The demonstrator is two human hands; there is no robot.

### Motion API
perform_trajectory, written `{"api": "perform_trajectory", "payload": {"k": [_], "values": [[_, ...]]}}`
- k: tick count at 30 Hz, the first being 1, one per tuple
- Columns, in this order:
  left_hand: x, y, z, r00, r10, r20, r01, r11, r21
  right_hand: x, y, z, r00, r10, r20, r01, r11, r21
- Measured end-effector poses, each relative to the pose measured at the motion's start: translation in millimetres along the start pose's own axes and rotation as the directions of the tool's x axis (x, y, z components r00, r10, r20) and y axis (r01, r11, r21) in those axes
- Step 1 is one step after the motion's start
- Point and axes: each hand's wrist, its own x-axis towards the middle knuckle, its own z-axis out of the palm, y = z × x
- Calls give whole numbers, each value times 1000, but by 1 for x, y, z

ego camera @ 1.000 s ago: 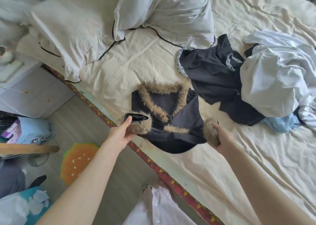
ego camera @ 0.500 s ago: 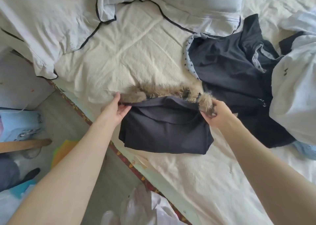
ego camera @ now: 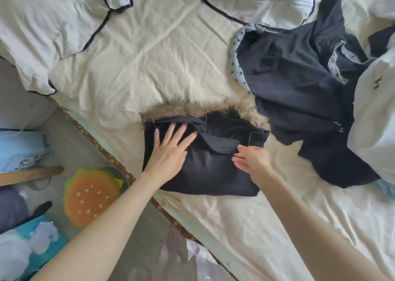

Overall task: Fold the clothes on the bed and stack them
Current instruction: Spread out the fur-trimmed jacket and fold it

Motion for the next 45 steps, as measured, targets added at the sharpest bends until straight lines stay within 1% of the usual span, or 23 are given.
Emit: {"api": "perform_trajectory", "payload": {"k": [2, 4, 6, 7, 8, 9, 10, 12, 13, 14, 15, 17, 20, 23, 27, 30, 33, 36, 38, 40, 42, 44, 45], "values": [[15, -6, -5, 999, -33, 25, 31, 997, 70, 6, -18, -1, 998, 7, 66, -25, 960, 278], [28, -11, -9, 990, -101, 102, 93, 993, 78, 10, -37, -4, 987, -96, 129, 20, 868, 495], [41, -13, -11, 962, -188, 198, 174, 981, 84, 16, -45, -5, 973, -161, 167, 42, 829, 558], [47, -11, -12, 944, -222, 245, 207, 974, 88, 16, -46, -2, 974, -165, 157, 68, 868, 493], [53, -9, -14, 929, -245, 279, 228, 969, 93, 16, -45, 2, 969, -219, 114, 174, 933, 315], [58, -5, -15, 919, -259, 296, 240, 966, 100, 13, -40, 5, 937, -345, 60, 343, 939, 35], [60, -2, -16, 916, -268, 300, 247, 963, 107, 11, -33, 8, 850, -524, 47, 519, 821, -236], [58, 6, -16, 925, -274, 262, 256, 961, 102, 5, -16, 10, 544, -822, 167, 741, 377, -556], [52, 9, -15, 939, -264, 221, 249, 964, 96, 5, -6, 8, 403, -875, 268, 754, 151, -640], [45, 12, -14, 957, -237, 170, 222, 970, 101, 5, 4, 7, 305, -882, 358, 727, -27, -686], [36, 16, -11, 976, -190, 110, 177, 978, 114, 4, 14, 7, 266, -866, 423, 688, -137, -713], [16, 23, -2, 997, -69, -26, 72, 990, 120, 5, 31, 8, 286, -844, 454, 629, -193, -753], [-9, 38, 18, 994, 5, -113, 6, 995, 103, 5, 51, 12, 370, -855, 363, 582, -91, -808], [-23, 38, 37, 990, -119, 75, 111, 988, 103, 10, 65, 12, 446, -781, 437, 533, -160, -831], [-6, 29, 50, 940, -220, 261, 181, 970, 165, 35, 57, 10, 619, -573, 537, 443, -310, -841], [13, 33, 43, 901, -241, 361, 199, 969, 149, 44, 46, 11, 645, -533, 547, 452, -311, -836], [10, 36, 30, 906, -211, 366, 208, 977, 47, 33, 43, 11, 601, -580, 549, 533, -220, -817], [-9, 38, 16, 967, -241, 80, 254, 902, -348, 12, 50, 0, 468, -779, 419, 651, -17, -759], [-25, 30, 12, 911, -378, -163, 247, 819, -517, 6, 57, -15, 396, -880, 263, 676, 85, -732], [-37, 13, 11, 811, -537, -230, 327, 744, -582, 5, 59, -32, 435, -890, 140, 683, 225, -695], [-41, -6, 13, 750, -651, -114, 438, 618, -653, 10, 56, -46, 553, -833, 35, 640, 398, -657], [-36, -21, 17, 746, -663, 57, 501, 503, -704, 18, 50, -53, 679, -733, -32, 574, 557, -600], [-32, -25, 18, 754, -649, 100, 518, 495, -698, 22, 46, -54, 727, -685, -41, 544, 612, -574]]}}
